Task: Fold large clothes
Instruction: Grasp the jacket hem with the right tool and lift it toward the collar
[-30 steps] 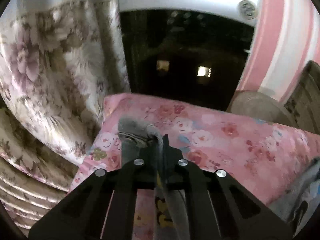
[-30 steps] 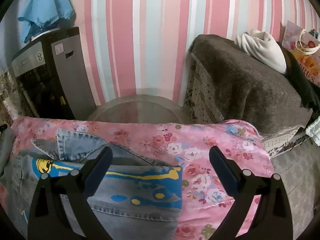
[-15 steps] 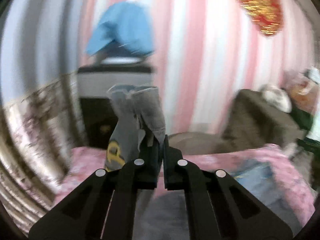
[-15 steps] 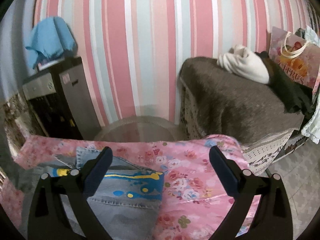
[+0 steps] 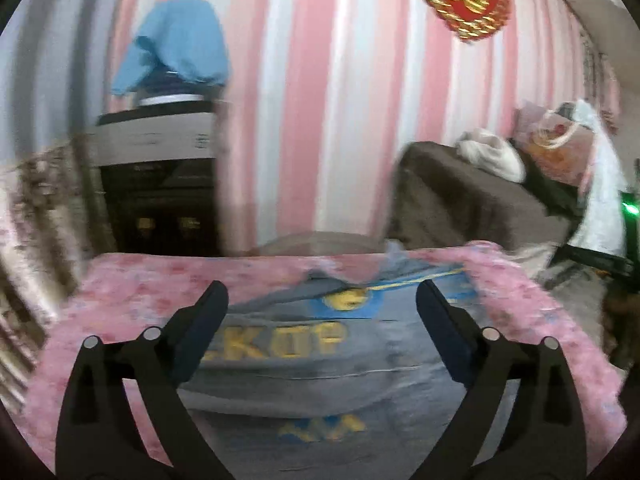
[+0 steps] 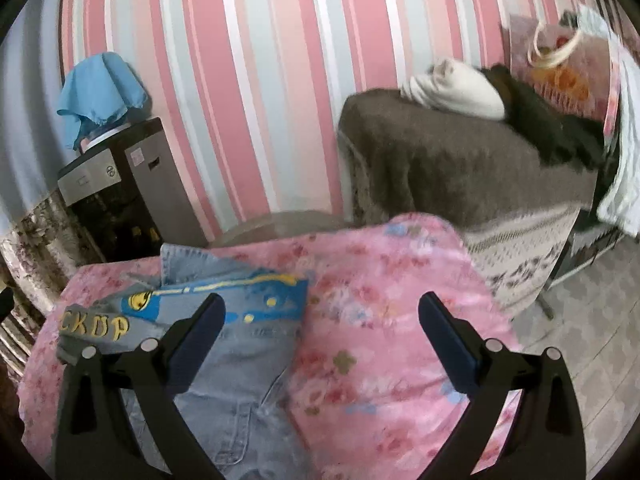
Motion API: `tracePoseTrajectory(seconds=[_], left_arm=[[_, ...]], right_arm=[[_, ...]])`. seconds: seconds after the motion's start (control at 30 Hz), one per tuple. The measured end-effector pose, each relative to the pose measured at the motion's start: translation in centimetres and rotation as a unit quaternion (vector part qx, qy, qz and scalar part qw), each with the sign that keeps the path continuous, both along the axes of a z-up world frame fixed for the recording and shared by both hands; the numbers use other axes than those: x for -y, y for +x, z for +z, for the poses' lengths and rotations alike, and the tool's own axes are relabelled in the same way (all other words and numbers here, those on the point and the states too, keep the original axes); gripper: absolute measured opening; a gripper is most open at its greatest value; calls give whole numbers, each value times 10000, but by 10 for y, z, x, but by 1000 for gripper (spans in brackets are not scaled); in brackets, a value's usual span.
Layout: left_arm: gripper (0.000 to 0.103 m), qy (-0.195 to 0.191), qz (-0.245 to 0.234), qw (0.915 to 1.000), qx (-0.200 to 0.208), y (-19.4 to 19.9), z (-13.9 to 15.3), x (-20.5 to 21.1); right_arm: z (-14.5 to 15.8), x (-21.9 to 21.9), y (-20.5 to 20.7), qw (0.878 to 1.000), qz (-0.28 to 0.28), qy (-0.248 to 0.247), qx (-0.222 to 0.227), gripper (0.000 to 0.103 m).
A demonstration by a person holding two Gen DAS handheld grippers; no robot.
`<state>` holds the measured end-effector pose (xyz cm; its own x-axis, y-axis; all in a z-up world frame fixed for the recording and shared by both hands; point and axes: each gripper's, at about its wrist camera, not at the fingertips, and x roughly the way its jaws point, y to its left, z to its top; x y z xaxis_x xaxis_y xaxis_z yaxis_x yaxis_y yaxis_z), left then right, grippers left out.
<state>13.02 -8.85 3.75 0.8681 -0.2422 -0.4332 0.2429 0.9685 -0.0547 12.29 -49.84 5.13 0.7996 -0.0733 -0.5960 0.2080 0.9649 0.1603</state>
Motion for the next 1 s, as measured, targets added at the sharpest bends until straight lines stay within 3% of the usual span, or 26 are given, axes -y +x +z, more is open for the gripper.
tracePoseTrajectory(seconds=[0.13,0.23,0.33,0.5,0.67,0.73,0.77,0.8,0.87,1.0], left_arm=[[96,221,891,9956,-162,22,-19,-57],[96,499,1342,9889,-396,41,-40,-92],[96,542,1605,9831,-694,55,-60,-122],[96,597,1643,9789,-1061,65,-88,-137],[96,590,1570,9776,-1269,71,-109,-138],[97,565,1516,9778,-1332,73,-114,-136],[97,575,1490,9777,-1364,74,-117,-134],[97,579,1485,9775,-1384,75,-119,-131],[97,543,1409,9785,-1406,76,-120,-127],[97,483,1383,9806,-1304,78,-110,-121]], right_arm=[[-28,-27,8,9992,253,246,-187,97],[-49,-61,24,9976,502,265,-386,97],[-64,-99,38,9955,757,267,-513,97],[-89,-167,71,9893,1229,94,-786,97],[-121,-197,96,9843,1293,-10,-1200,97],[-131,-202,102,9818,1348,61,-1335,88],[-136,-205,104,9801,1413,120,-1393,63],[-139,-209,104,9785,1486,154,-1419,47],[-137,-210,105,9777,1593,245,-1343,25],[-107,-193,98,9820,1619,432,-874,14]])
